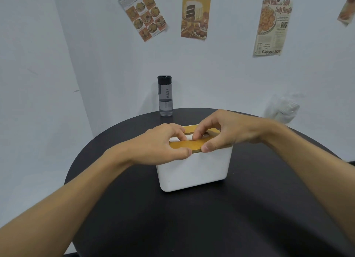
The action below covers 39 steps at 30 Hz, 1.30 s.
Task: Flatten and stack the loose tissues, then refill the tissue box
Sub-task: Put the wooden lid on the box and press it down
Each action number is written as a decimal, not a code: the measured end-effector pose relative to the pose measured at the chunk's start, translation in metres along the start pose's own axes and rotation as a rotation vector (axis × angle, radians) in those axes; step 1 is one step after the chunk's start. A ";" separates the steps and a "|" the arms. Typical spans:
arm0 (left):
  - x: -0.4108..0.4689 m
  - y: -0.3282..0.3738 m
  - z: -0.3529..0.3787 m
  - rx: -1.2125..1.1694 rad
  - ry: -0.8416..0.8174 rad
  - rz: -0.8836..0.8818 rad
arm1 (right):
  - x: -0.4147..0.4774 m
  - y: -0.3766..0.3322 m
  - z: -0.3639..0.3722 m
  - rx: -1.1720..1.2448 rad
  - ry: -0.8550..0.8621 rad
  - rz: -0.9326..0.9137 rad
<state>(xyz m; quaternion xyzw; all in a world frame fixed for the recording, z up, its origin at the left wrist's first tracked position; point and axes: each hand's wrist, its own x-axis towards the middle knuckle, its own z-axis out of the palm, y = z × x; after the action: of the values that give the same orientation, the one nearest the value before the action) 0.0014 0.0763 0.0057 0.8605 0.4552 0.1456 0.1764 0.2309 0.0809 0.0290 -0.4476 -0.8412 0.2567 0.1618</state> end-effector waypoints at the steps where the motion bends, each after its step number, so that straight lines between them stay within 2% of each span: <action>1: 0.000 -0.001 0.000 -0.005 0.000 -0.006 | 0.000 -0.001 0.001 0.000 -0.003 -0.007; 8: -0.002 0.001 -0.004 -0.031 -0.028 0.029 | 0.002 -0.003 -0.002 -0.017 -0.019 -0.004; 19: -0.002 -0.007 -0.004 -0.143 0.033 0.057 | 0.000 0.000 -0.001 0.065 -0.011 -0.064; 29: -0.002 -0.012 -0.003 -0.115 0.008 0.060 | -0.001 0.000 0.001 0.052 -0.049 -0.076; 34: -0.003 -0.018 -0.007 -0.108 -0.068 0.050 | -0.002 0.011 0.004 0.019 -0.020 -0.006; 39: 0.000 -0.016 -0.013 -0.013 -0.114 0.001 | -0.005 0.029 0.015 0.197 -0.008 0.085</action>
<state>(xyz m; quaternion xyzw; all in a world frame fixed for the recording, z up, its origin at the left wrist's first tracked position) -0.0159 0.0871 0.0098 0.8664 0.4430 0.0993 0.2078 0.2454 0.0858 -0.0004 -0.4639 -0.7927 0.3466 0.1907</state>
